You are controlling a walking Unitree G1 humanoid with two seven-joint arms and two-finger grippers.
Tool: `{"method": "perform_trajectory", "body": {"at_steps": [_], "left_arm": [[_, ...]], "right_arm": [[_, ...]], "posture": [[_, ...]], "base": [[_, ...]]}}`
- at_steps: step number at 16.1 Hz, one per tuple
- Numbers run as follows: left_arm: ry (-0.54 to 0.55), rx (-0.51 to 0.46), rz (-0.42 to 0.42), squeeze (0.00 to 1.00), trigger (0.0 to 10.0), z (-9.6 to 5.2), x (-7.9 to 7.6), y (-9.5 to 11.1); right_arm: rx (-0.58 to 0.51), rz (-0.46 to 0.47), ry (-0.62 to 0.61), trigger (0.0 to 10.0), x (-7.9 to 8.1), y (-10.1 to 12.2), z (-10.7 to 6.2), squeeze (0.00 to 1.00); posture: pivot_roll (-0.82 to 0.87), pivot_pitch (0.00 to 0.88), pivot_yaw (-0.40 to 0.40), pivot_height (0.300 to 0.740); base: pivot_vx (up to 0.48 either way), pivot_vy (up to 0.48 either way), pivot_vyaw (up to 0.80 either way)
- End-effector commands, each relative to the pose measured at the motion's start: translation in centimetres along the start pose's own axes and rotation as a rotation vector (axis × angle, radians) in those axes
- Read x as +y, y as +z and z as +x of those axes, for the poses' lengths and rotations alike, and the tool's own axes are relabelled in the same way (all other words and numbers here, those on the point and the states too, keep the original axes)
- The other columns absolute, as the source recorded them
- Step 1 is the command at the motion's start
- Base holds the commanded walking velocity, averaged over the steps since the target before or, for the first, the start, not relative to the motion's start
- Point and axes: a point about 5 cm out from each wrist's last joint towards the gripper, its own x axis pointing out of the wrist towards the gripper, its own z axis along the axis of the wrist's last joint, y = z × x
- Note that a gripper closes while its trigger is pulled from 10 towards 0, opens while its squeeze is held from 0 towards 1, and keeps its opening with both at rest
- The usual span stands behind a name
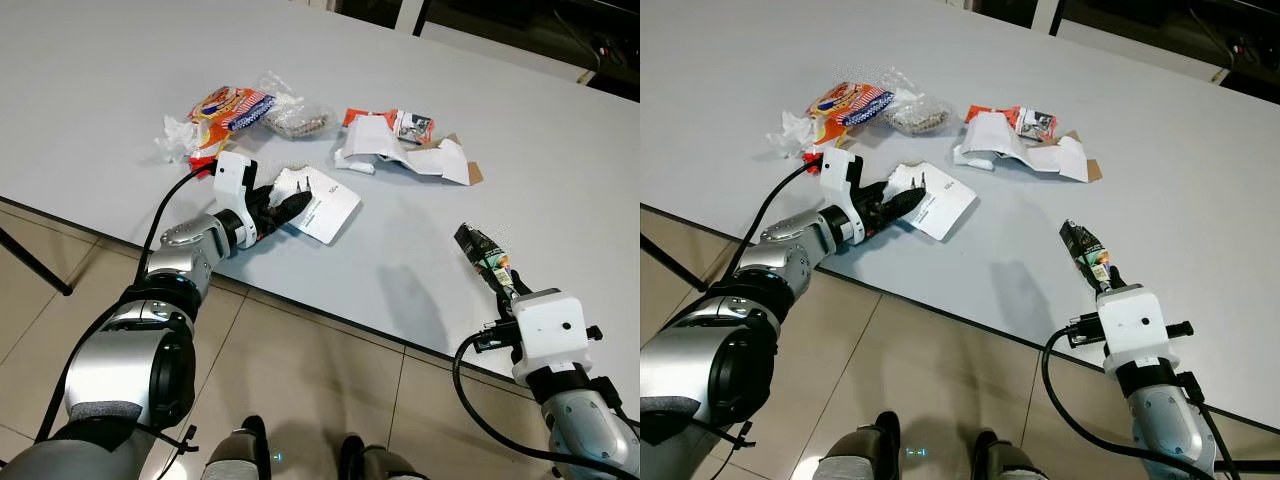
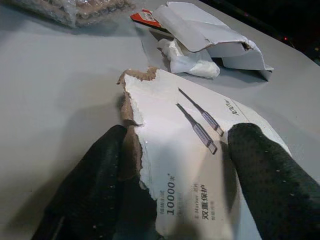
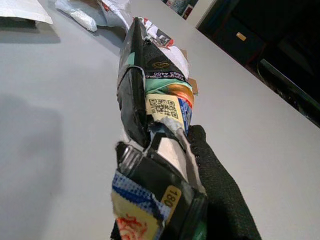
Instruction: Picking trash to rubbish bin
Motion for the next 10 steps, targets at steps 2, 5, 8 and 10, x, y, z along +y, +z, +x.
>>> {"method": "perform_trajectory", "body": {"at_steps": [2, 5, 8, 10], "left_arm": [[0.007, 0.128, -0.086, 0.0, 0.0, -0.49, -0.2, -3.64], [0.005, 0.127, -0.089, 0.0, 0.0, -0.41, -0.28, -3.64], [0.003, 0.125, -0.093, 0.0, 0.0, -0.36, -0.33, -3.63], [0.004, 0.124, -0.094, 0.0, 0.0, -0.35, -0.34, -3.63]], "right_arm": [[0.002, -0.007, -0.01, 10.0, -0.35, 0.15, -0.2, 0.0], [0.002, -0.009, -0.013, 10.0, -0.4, 0.16, -0.16, 0.0], [0.001, -0.011, -0.017, 10.0, -0.47, 0.16, -0.15, 0.0], [0.001, -0.011, -0.018, 10.0, -0.47, 0.14, -0.09, 0.0]], "posture": [[-0.03, 0.257, -0.113, 0.74], [-0.04, 0.254, -0.111, 0.74], [-0.04, 0.251, -0.109, 0.74], [-0.04, 0.248, -0.109, 0.74]], "base": [[0.0, 0.0, 0.0], [0.0, 0.0, 0.0], [0.0, 0.0, 0.0], [0.0, 0.0, 0.0]]}}
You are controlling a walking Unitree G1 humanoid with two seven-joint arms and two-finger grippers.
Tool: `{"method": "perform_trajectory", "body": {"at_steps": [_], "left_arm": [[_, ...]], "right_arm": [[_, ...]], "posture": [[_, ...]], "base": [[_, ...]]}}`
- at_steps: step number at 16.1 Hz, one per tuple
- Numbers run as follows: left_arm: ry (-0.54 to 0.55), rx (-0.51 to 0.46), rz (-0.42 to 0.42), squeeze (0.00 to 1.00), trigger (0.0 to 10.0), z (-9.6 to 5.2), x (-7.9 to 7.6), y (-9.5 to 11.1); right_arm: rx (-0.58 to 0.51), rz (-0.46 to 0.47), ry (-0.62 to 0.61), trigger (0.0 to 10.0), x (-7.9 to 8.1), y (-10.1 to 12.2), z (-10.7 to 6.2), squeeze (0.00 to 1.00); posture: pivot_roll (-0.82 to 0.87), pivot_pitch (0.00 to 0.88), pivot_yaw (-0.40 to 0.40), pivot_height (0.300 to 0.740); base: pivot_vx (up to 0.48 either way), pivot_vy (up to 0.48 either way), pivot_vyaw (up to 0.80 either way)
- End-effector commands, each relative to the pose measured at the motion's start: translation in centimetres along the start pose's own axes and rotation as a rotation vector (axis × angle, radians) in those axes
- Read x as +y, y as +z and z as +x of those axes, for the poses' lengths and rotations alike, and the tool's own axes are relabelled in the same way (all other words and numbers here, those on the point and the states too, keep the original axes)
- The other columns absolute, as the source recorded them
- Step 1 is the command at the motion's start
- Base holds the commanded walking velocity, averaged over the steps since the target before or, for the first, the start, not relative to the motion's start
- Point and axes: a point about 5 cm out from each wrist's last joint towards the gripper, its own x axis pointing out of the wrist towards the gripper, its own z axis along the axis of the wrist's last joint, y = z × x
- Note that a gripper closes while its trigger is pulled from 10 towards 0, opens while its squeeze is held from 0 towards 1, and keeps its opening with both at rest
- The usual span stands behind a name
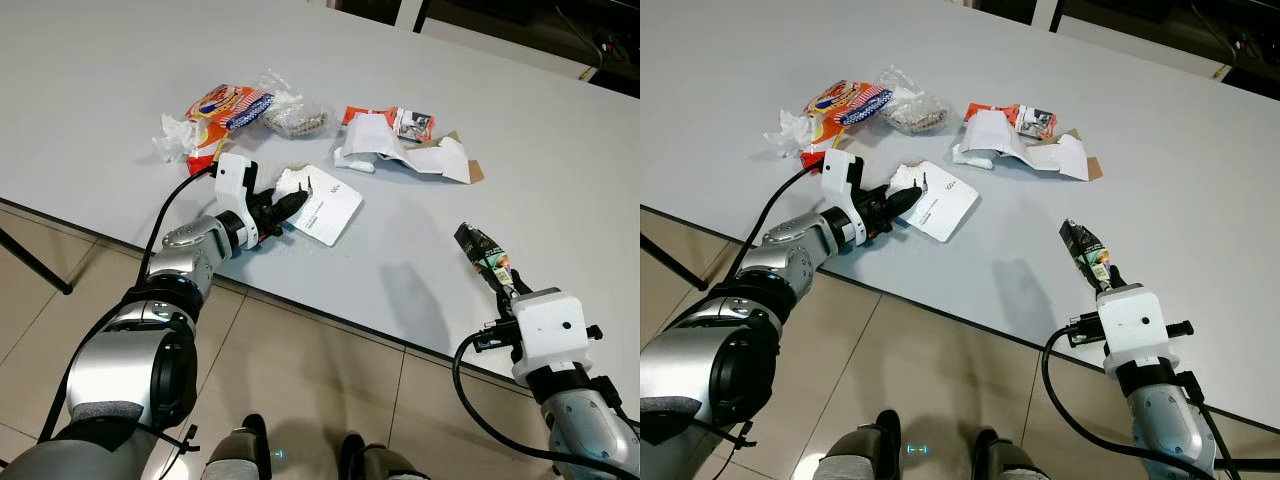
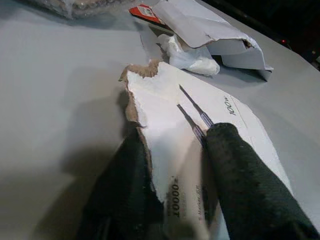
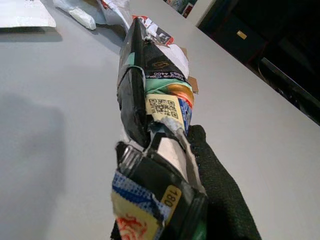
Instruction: Picking trash to rubbish bin
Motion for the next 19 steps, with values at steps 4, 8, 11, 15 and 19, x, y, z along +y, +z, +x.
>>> {"method": "perform_trajectory", "body": {"at_steps": [4, 8, 11, 15, 19], "left_arm": [[0.015, 0.123, -0.08, 0.0, 0.0, -0.4, -0.2, -3.5], [0.031, 0.112, -0.092, 0.0, 0.0, -0.5, 0.0, -3.6], [0.071, 0.076, -0.117, 0.0, 0.0, -0.6, 0.3, -3.4], [0.132, 0.036, -0.113, 0.0, 0.0, -0.9, 0.9, -3.1], [0.229, -0.008, -0.081, 0.0, 0.0, -1.2, 1.5, -2.7]], "right_arm": [[0.0, -0.01, -0.015, 10.0, -0.4, 0.1, 0.0, 0.0], [-0.001, -0.01, -0.014, 10.0, -0.4, 0.1, 0.1, 0.0], [-0.005, -0.01, -0.017, 10.0, -0.4, 0.0, 0.4, 0.0], [-0.016, -0.011, -0.021, 10.0, -0.4, 0.1, 1.0, 0.0], [-0.024, -0.013, -0.02, 10.0, -0.5, 0.0, 1.3, 0.0]], "posture": [[-0.03, 0.248, -0.11, 0.74], [-0.03, 0.249, -0.111, 0.74], [-0.02, 0.231, -0.105, 0.74], [0.0, 0.214, -0.102, 0.74], [0.0, 0.209, -0.105, 0.74]], "base": [[0.0, 0.0, 0.0], [0.0, 0.0, 0.0], [0.0, 0.0, 0.0], [0.0, 0.0, 0.0], [0.0, 0.0, 0.0]]}}
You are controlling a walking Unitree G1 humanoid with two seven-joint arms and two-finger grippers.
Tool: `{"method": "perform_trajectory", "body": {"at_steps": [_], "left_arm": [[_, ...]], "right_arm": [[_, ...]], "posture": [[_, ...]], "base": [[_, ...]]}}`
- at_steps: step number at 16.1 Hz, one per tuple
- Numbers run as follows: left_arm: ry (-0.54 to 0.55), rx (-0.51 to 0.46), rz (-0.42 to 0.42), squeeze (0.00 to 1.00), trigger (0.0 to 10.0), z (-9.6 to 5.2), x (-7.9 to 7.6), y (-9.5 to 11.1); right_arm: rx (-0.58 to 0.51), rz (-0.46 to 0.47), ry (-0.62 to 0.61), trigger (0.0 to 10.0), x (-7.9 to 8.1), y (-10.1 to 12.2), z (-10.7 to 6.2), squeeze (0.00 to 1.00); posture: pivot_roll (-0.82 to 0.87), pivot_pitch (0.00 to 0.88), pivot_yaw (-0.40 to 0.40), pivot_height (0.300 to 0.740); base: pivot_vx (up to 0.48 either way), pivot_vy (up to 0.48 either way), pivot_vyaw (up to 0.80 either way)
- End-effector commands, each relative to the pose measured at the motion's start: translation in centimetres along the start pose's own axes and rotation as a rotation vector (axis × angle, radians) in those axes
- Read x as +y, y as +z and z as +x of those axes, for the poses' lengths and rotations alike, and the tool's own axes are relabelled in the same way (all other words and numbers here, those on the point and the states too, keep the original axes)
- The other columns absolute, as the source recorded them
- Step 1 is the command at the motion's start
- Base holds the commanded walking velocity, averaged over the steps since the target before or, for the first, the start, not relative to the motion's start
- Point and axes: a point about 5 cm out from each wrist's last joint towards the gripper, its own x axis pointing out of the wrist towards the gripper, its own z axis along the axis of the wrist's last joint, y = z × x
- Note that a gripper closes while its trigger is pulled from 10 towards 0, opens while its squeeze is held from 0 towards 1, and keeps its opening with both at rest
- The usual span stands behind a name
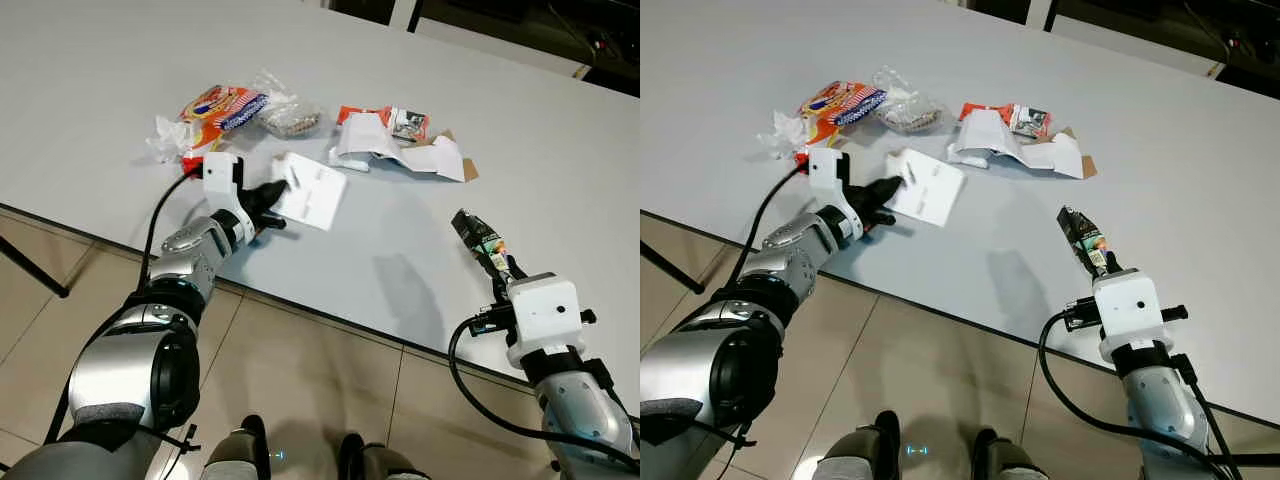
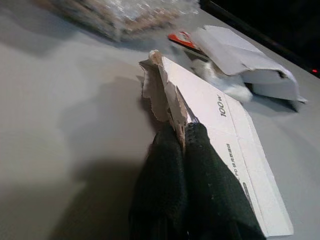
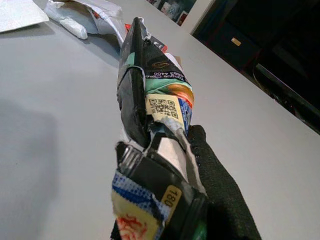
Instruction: Picking trash to rubbish bin
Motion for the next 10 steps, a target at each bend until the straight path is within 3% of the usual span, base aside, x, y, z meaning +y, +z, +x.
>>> {"method": "perform_trajectory", "body": {"at_steps": [1, 3, 4, 6, 10], "left_arm": [[0.115, 0.075, 0.007, 0.0, 0.0, -1.1, 1.3, -2.4], [0.257, -0.002, 0.127, 0.0, 0.0, -1.3, 2.0, -1.2], [0.271, -0.009, 0.136, 0.0, 0.0, -1.3, 2.1, -1.1], [0.358, -0.064, 0.241, 0.0, 0.0, -1.2, 2.2, -0.2], [0.41, -0.176, 0.359, 0.0, 0.0, -0.4, 1.0, 1.8]], "right_arm": [[0.009, -0.014, -0.013, 10.0, -0.4, -0.4, -0.1, 0.0], [0.007, -0.014, -0.011, 10.0, -0.4, -0.4, 0.0, 0.0], [0.006, -0.014, -0.01, 10.0, -0.4, -0.4, 0.1, 0.0], [0.004, -0.015, -0.007, 10.0, -0.4, -0.5, 0.3, 0.0], [-0.002, -0.018, -0.004, 10.0, -0.4, -0.6, 0.5, 0.0]], "posture": [[0.01, 0.207, -0.106, 0.74], [0.01, 0.203, -0.109, 0.74], [0.01, 0.203, -0.109, 0.74], [0.01, 0.195, -0.112, 0.74], [0.02, 0.187, -0.114, 0.74]], "base": [[0.0, 0.0, 0.0], [0.0, 0.0, 0.0], [0.0, 0.0, 0.0], [0.0, 0.0, 0.0], [0.0, 0.0, 0.0]]}}
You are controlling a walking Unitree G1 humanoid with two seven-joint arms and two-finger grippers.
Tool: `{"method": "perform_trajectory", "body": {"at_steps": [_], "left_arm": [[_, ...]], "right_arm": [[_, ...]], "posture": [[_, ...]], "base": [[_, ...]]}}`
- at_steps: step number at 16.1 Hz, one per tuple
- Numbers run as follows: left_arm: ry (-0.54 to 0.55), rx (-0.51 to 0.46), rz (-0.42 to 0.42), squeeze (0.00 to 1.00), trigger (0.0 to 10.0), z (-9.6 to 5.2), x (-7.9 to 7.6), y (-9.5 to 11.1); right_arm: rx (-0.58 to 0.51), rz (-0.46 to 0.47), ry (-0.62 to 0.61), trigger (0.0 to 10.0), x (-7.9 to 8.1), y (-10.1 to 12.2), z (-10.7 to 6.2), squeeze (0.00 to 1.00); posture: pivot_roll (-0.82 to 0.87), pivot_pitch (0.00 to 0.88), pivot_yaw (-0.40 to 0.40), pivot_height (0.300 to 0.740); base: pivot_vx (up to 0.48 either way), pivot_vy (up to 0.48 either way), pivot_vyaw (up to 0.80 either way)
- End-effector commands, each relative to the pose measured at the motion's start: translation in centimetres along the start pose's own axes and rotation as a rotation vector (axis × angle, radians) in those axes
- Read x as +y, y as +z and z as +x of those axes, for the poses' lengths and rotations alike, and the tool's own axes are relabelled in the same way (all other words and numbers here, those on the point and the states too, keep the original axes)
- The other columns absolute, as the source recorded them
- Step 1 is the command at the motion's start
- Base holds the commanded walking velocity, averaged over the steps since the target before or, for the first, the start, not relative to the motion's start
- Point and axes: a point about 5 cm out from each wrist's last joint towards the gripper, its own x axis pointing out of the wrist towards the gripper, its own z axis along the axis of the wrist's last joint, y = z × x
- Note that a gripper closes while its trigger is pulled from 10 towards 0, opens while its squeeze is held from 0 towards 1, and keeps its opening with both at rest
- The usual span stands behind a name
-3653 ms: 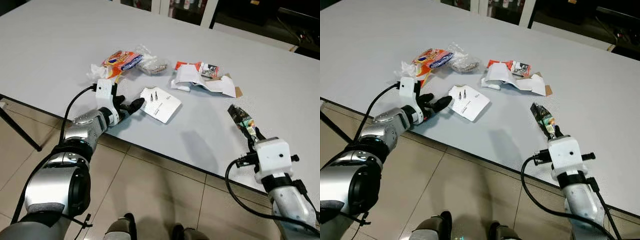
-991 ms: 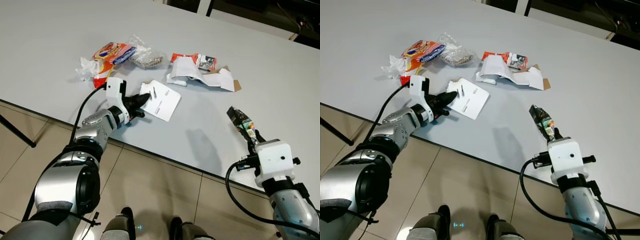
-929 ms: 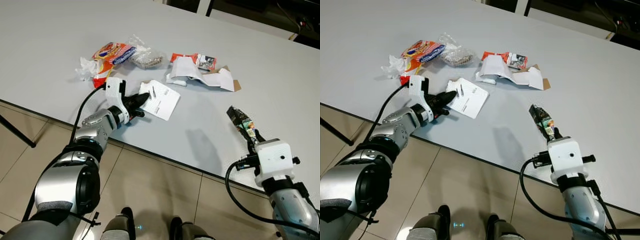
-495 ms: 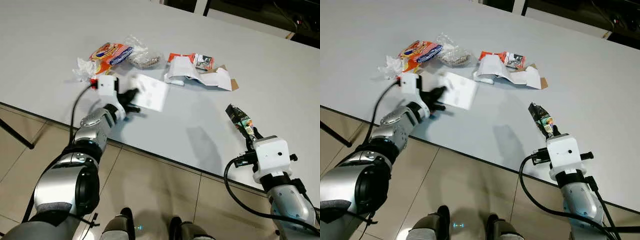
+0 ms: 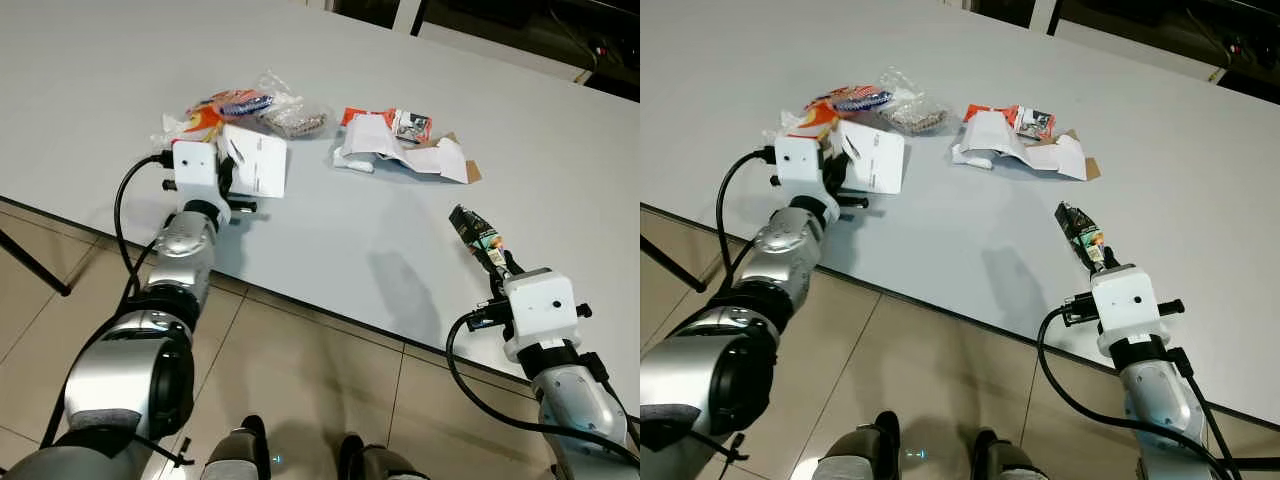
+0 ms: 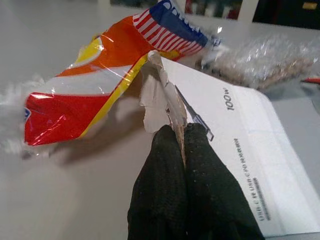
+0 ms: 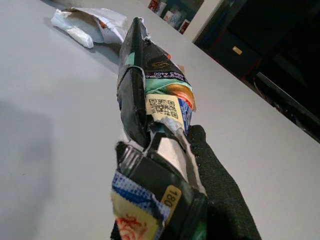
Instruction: Picking trash to rubbish bin
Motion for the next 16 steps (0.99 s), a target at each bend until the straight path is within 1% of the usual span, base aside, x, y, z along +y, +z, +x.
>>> {"method": "perform_trajectory", "body": {"at_steps": [1, 2, 4, 7, 8, 9, 11, 12, 13, 16], "left_arm": [[0.002, -0.037, 0.043, 0.0, 0.0, 0.3, -0.8, 0.8], [0.013, -0.087, 0.077, 0.0, 0.0, 0.6, -1.3, 1.7], [-0.006, -0.203, 0.124, 0.0, 0.0, 0.8, -3.2, 3.5], [-0.008, -0.278, 0.178, 0.0, 0.0, 0.5, -4.6, 4.2], [-0.012, -0.317, 0.22, 0.0, 0.0, 0.1, -5.2, 4.1], [-0.015, -0.32, 0.23, 0.0, 0.0, -0.2, -5.3, 3.8], [-0.013, -0.295, 0.234, 0.0, 0.0, -0.8, -5.4, 2.8], [-0.032, -0.294, 0.26, 0.0, 0.0, -1.5, -5.7, 2.0], [-0.039, -0.289, 0.271, 0.0, 0.0, -1.9, -5.8, 1.6], [-0.064, -0.256, 0.311, 0.0, 0.0, -3.6, -5.9, -0.5]], "right_arm": [[0.011, -0.015, -0.008, 10.0, -0.4, -0.4, -0.1, 0.0], [0.007, -0.014, -0.008, 10.0, -0.3, -0.3, 0.1, 0.0], [-0.006, -0.009, -0.009, 10.0, -0.1, -0.3, 0.5, 0.0], [-0.018, 0.002, -0.015, 10.0, 0.4, -0.2, 1.0, 0.0], [-0.024, 0.01, -0.015, 10.0, 0.7, -0.2, 1.1, 0.0], [-0.026, 0.017, -0.015, 10.0, 0.9, -0.2, 1.3, 0.0], [-0.035, 0.028, -0.014, 10.0, 1.4, -0.2, 1.6, 0.0], [-0.042, 0.035, -0.014, 10.0, 1.7, -0.2, 1.8, 0.0], [-0.043, 0.036, -0.015, 10.0, 1.8, -0.2, 1.9, 0.0], [-0.053, 0.052, -0.042, 10.0, 1.7, -0.2, 2.2, 0.0]], "posture": [[0.03, 0.184, -0.114, 0.74], [0.03, 0.182, -0.113, 0.74], [0.05, 0.167, -0.101, 0.74], [0.07, 0.149, -0.086, 0.74], [0.08, 0.144, -0.077, 0.74], [0.09, 0.136, -0.073, 0.74], [0.1, 0.129, -0.065, 0.74], [0.11, 0.124, -0.061, 0.74], [0.12, 0.121, -0.06, 0.74], [0.13, 0.103, -0.053, 0.74]], "base": [[0.0, 0.0, 0.0], [0.0, 0.0, 0.0], [0.0, 0.0, 0.0], [0.0, 0.0, 0.0], [0.0, 0.0, 0.0], [0.0, 0.0, 0.0], [0.0, 0.0, 0.0], [0.0, 0.0, 0.0], [0.0, 0.0, 0.0], [0.0, 0.0, 0.0]]}}
